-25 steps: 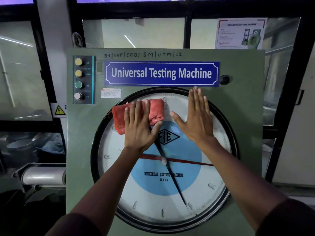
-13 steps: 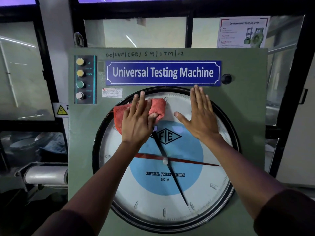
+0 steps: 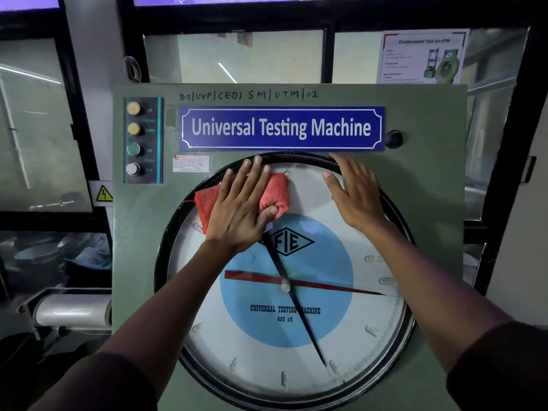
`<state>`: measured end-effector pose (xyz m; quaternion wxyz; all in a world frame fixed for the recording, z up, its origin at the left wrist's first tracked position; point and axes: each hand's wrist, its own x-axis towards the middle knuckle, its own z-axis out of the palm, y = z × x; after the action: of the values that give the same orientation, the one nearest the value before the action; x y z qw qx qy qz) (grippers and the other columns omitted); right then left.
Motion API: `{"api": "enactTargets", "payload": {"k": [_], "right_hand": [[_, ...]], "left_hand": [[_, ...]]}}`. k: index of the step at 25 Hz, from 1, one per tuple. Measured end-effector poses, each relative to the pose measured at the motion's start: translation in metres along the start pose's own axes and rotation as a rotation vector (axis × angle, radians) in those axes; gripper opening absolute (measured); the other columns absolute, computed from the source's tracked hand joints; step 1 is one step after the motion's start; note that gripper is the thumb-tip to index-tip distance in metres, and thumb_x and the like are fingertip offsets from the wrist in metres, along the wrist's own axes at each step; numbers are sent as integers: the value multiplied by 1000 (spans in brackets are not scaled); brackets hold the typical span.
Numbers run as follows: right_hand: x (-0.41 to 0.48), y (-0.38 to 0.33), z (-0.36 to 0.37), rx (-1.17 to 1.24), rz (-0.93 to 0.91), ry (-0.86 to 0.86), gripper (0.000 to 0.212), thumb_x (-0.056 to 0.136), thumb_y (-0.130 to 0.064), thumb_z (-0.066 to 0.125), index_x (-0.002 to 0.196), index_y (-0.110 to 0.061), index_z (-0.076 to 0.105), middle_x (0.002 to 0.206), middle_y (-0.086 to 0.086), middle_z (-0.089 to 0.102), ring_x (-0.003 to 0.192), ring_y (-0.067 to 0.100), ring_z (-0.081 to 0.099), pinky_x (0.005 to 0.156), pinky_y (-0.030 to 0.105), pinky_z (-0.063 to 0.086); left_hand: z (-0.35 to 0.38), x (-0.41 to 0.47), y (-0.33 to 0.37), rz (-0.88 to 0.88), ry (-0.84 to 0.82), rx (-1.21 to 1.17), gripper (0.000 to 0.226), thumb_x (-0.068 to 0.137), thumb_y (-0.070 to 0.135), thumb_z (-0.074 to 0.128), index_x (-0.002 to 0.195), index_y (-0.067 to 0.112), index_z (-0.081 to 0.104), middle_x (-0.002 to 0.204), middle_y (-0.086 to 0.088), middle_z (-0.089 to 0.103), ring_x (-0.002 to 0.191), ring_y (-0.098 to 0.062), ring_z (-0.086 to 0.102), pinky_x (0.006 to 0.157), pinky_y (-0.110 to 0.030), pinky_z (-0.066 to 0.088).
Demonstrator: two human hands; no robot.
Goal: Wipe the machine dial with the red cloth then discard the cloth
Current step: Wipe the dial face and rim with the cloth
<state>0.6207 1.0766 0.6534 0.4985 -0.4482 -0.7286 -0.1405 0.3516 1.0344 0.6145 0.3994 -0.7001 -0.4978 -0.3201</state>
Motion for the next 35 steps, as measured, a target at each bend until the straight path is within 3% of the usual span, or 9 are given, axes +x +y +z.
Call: {"api": "enactTargets", "payload": {"k": [5, 7, 11, 13, 18, 22, 26, 29, 35], "right_hand": [[1, -6, -3, 45, 39, 1, 55, 106, -47, 29, 151, -25, 50, 150, 0, 57, 137, 24, 48, 116, 39, 27], [2, -7, -7, 76, 59, -21, 53, 107, -43, 27, 151, -24, 51, 151, 0, 56, 139, 23, 48, 116, 35, 26], [7, -2, -17, 173, 76, -108, 55, 108, -42, 22, 152, -26, 51, 155, -4, 54, 144, 17, 46, 120, 33, 26], [9, 4, -22, 251, 89, -156, 55, 107, -45, 24, 152, -32, 52, 156, -9, 53, 144, 12, 46, 121, 34, 33], [13, 14, -29, 334, 122, -242, 50, 102, -59, 25, 147, -51, 46, 155, -22, 50, 141, -2, 45, 122, 32, 34], [11, 14, -28, 312, 126, -216, 45, 103, -61, 24, 143, -60, 44, 153, -28, 48, 138, -4, 46, 117, 31, 37], [9, 12, -29, 306, 126, -216, 49, 102, -61, 24, 147, -54, 44, 154, -25, 49, 139, -2, 45, 115, 30, 36], [8, 8, -25, 252, 118, -220, 55, 103, -58, 24, 153, -43, 43, 159, -14, 48, 145, 9, 43, 113, 28, 31], [0, -1, -15, 33, 36, -159, 55, 109, -46, 32, 160, -25, 34, 161, 3, 43, 147, 26, 39, 123, 45, 22]], "left_hand": [[-7, 5, 1, -104, -99, -212, 87, 98, 73, 1, 166, 19, 2, 174, -1, -10, 159, -16, -17, 127, -42, -16], [-8, 4, 7, -146, -62, -252, 84, 100, 68, -3, 166, 18, 5, 174, -2, -7, 160, -17, -14, 129, -41, -11], [-1, 5, 22, -163, 3, -156, 75, 105, 59, 7, 166, 15, 7, 174, -5, -3, 161, -20, -7, 131, -39, -3], [2, 9, 32, -119, -14, -118, 76, 105, 58, 10, 166, 13, 6, 174, -7, -3, 161, -22, -6, 131, -40, 0], [12, 6, 65, 49, -48, -72, 79, 104, 58, 18, 165, 10, 10, 174, -9, 5, 161, -25, 2, 130, -45, 10], [9, 6, 57, 35, -52, -82, 77, 104, 58, 19, 165, 11, 13, 174, -9, 7, 161, -24, 5, 130, -44, 12], [7, -9, 27, -214, -17, -61, 76, 106, 57, 6, 166, 11, 7, 174, -10, -1, 161, -24, -1, 131, -42, 6], [14, -40, 14, -358, 22, -94, 75, 106, 57, 5, 166, 11, 5, 174, -8, -3, 161, -22, -3, 131, -45, 11], [30, -109, 19, -445, 26, -142, 74, 106, 54, 15, 165, 10, 8, 174, -9, 4, 161, -23, 1, 131, -40, 3]]}}
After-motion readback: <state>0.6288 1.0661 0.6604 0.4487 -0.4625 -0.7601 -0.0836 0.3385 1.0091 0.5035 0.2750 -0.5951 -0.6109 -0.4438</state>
